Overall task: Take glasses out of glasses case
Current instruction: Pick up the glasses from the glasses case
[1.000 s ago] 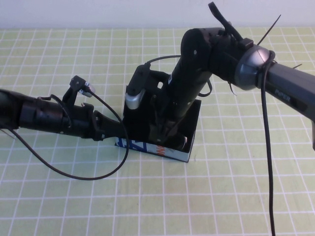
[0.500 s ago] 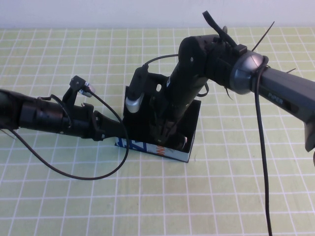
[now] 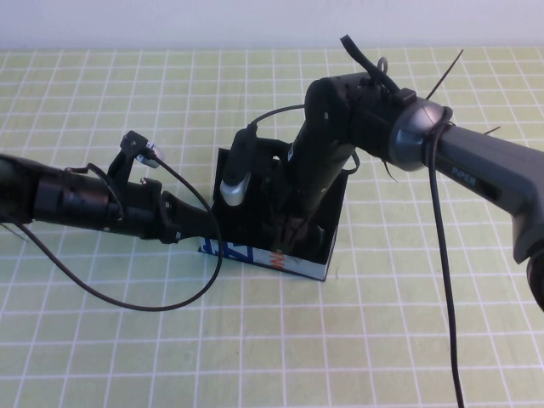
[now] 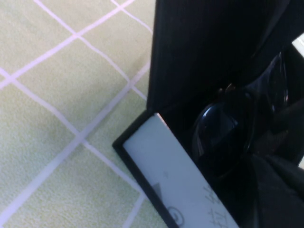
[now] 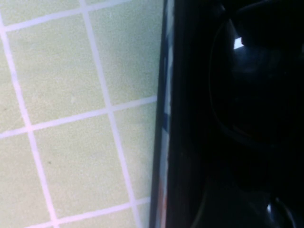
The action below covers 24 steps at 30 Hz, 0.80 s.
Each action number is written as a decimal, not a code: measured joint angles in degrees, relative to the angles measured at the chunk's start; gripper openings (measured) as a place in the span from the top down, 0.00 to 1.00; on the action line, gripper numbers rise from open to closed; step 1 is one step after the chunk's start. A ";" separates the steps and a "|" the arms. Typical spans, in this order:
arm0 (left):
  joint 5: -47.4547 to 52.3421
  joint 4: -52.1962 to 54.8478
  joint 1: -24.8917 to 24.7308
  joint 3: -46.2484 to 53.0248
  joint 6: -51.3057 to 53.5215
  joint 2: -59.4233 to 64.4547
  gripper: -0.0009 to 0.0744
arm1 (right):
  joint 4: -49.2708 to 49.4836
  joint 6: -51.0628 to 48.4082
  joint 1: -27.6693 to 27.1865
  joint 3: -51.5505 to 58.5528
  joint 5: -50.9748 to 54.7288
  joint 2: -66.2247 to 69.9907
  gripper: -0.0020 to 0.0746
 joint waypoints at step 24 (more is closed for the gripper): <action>-1.82 5.07 0.00 -2.15 -4.71 -8.91 0.99 | -1.44 2.14 0.09 -0.05 3.16 -3.33 0.95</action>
